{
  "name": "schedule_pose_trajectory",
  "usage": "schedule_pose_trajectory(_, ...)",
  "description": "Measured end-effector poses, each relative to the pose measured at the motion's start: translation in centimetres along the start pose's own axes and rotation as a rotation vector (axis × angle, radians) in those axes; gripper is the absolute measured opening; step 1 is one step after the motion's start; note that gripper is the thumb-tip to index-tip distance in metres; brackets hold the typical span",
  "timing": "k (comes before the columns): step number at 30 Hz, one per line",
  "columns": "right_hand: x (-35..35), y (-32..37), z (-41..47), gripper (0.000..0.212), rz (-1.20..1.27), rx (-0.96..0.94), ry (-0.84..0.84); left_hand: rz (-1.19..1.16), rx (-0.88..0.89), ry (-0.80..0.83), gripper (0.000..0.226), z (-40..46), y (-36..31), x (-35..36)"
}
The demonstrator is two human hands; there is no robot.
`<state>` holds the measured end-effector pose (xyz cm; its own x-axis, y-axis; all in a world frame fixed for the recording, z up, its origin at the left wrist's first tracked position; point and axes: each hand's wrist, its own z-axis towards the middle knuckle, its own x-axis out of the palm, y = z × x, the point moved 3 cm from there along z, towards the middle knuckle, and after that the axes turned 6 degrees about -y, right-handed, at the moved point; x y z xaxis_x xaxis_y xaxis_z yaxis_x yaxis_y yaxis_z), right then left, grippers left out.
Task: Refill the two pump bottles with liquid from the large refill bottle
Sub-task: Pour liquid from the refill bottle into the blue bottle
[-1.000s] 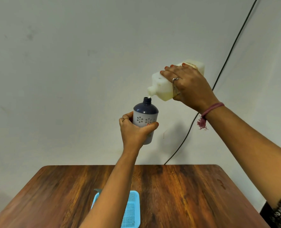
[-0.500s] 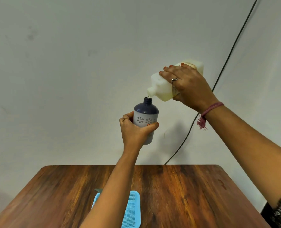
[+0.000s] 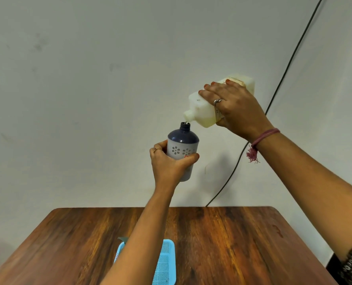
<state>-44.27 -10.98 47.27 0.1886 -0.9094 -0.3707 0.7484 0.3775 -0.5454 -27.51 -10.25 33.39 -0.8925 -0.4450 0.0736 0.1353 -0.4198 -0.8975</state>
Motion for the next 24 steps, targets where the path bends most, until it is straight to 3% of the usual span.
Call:
schedule_pose_trajectory(16, -0.32, 0.6, 0.11, 0.079, -0.003, -0.001, 0.007, 0.002, 0.004, -0.017, 0.076, -0.08, -0.05, -0.35)
schedule_pose_trajectory(24, 0.13, 0.99, -0.58, 0.08, 0.077, 0.137, 0.062, -0.005, -0.013, -0.012, 0.078, -0.25, 0.0, -0.72)
